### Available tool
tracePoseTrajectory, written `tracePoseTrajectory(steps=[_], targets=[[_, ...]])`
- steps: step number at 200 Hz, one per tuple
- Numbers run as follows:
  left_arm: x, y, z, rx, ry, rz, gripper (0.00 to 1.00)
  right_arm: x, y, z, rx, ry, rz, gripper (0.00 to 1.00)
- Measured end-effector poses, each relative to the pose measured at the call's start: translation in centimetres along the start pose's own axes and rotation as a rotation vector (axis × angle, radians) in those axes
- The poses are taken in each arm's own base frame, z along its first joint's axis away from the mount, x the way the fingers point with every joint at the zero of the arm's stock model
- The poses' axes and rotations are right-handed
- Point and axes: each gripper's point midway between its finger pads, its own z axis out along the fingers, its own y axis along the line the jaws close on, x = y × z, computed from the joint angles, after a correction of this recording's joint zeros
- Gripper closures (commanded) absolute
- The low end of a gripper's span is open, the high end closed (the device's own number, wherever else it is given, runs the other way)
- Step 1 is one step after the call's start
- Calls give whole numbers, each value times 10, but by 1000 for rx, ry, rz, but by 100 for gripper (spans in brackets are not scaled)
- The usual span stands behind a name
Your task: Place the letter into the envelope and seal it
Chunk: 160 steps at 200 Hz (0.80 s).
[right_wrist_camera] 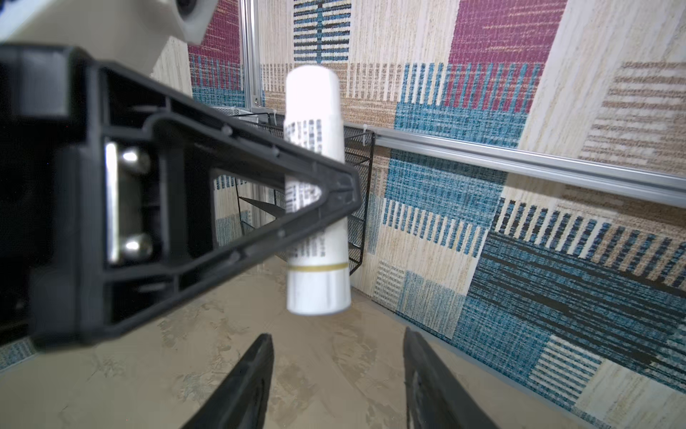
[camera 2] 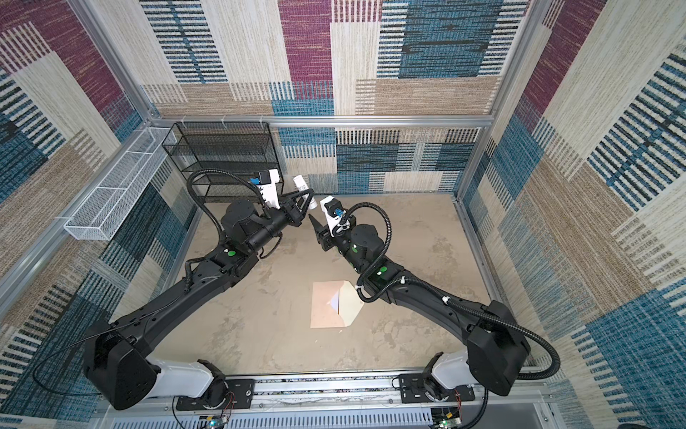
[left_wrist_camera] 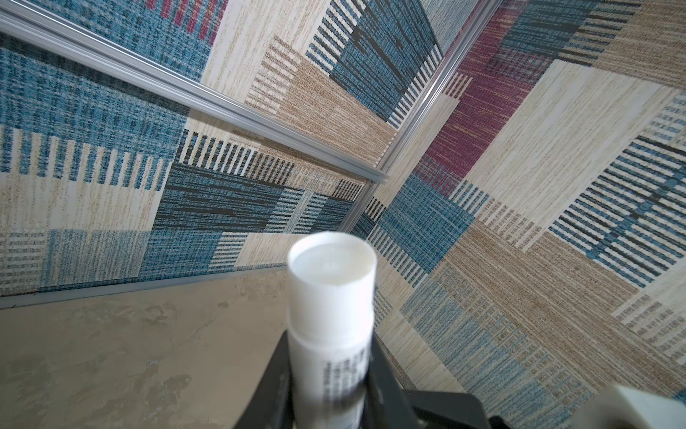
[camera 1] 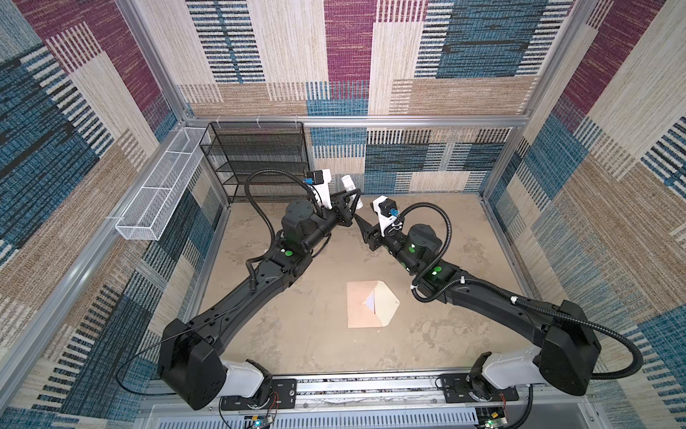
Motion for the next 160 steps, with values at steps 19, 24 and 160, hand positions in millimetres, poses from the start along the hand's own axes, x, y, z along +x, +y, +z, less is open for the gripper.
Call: tracePoseTrajectory(steps=[19,24,160], targets=[[1,-1,0,3,3,0,100,-5,-1,5,10,-8,-24,44],[1,-2,0,4,4,0,100,-5,-1,6,10,-7,-24,45],[8,1,2,-2,22,-1,100,1,4,16,-4,16,-68,69]])
